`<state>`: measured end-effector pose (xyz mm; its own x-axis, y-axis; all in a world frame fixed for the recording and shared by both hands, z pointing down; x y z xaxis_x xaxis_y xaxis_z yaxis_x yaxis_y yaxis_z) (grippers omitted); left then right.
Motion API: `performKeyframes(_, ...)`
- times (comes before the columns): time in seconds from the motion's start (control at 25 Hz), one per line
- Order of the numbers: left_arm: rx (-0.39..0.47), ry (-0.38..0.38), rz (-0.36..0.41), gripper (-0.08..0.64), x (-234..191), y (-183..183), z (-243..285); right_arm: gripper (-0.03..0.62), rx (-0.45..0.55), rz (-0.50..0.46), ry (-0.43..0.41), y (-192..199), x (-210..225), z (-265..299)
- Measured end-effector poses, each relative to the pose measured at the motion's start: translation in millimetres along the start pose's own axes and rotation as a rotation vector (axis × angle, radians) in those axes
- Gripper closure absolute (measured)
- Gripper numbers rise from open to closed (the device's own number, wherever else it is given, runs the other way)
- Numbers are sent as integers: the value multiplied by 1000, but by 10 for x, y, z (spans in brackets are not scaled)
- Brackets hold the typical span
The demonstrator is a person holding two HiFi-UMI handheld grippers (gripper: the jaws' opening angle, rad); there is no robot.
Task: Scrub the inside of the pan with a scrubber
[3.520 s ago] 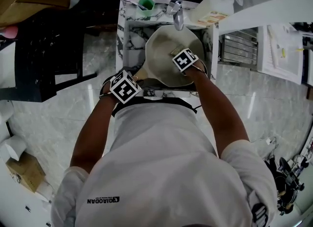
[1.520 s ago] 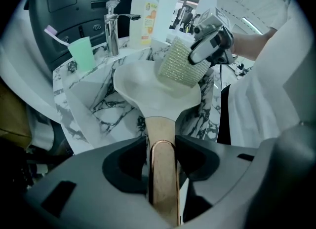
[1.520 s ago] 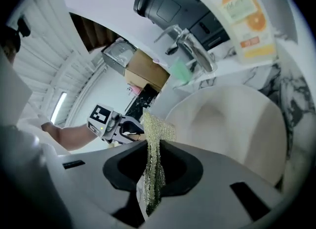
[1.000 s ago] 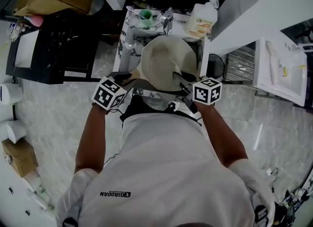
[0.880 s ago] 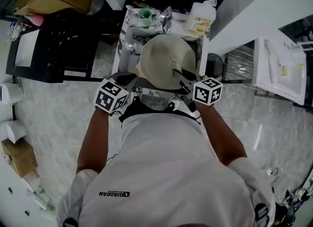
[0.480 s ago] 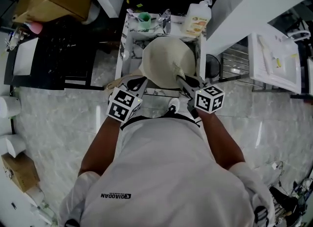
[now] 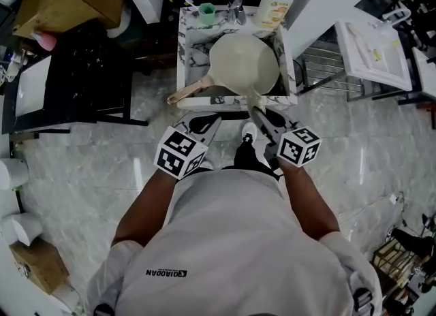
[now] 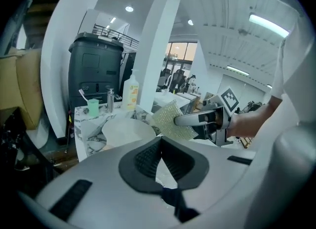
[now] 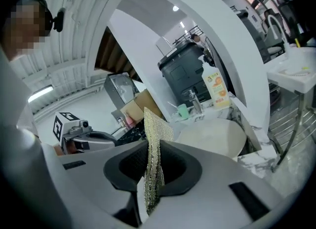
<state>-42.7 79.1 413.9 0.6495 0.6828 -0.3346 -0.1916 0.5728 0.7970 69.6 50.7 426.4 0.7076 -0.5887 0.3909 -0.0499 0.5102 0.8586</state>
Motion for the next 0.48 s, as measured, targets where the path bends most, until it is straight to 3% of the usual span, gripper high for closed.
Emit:
performKeyframes(0.2,41,24,68,545,231,168,-400,518,17,-39,49,230,-548,-199)
performKeyframes(0.48,78,6,47,545,308,251,-767,518,38,-98,102,289,-917,-419)
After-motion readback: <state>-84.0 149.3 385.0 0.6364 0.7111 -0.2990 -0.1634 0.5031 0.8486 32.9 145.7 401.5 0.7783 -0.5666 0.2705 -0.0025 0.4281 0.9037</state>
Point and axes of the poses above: the fingertips, and each gripper's own axes: z forward along the fingers, x to its right, y out of its underside, the point moved 1 cm from there along -z, backward along the fingers, and after that the axes turned 8 degrees about -z, right-handed, at the moved point
